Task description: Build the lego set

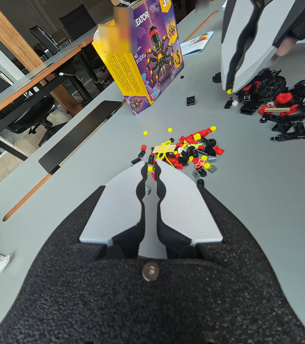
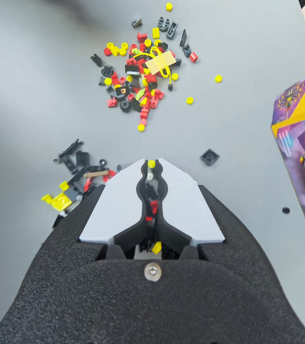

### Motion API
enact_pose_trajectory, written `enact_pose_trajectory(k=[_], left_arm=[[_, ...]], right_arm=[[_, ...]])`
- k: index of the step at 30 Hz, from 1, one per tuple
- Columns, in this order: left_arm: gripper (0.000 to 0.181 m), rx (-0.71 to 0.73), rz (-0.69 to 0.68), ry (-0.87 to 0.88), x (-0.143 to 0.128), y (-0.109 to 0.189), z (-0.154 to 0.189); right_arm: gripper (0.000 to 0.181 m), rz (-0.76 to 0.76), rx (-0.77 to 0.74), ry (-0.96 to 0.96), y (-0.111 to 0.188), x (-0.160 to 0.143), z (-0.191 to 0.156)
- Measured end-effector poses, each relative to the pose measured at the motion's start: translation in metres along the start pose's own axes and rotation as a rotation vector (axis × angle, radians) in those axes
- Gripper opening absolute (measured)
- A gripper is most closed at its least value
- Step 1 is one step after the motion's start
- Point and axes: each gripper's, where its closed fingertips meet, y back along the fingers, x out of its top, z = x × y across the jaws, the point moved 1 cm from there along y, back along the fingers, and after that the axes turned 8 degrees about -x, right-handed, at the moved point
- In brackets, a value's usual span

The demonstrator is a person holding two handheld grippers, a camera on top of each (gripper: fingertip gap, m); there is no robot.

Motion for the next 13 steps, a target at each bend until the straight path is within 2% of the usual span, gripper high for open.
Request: enact_pose_trajectory(k=[1, 4, 6, 9, 13], left_arm=[[0.006, 0.004, 0.013, -0.004, 0.003, 0.001, 0.000], [0.006, 0.005, 0.056, -0.020, 0.013, 0.002, 0.005], [0.006, 0.007, 0.076, -0.050, 0.020, 0.001, 0.010], [0.006, 0.000, 0.095, -0.091, 0.031, -0.004, 0.024], [0.006, -0.054, 0.154, -0.113, 0.058, -0.014, 0.055]], right_arm=[[0.007, 0.007, -0.006, -0.033, 0.023, -0.012, -0.008], [0.007, 0.008, -0.065, -0.138, 0.090, -0.061, -0.041], [0.007, -0.008, -0.115, -0.207, 0.119, -0.091, -0.066], [0.007, -0.067, -0.199, -0.254, 0.140, -0.127, -0.090], [0.006, -0.125, -0.231, -0.267, 0.144, -0.152, -0.104]])
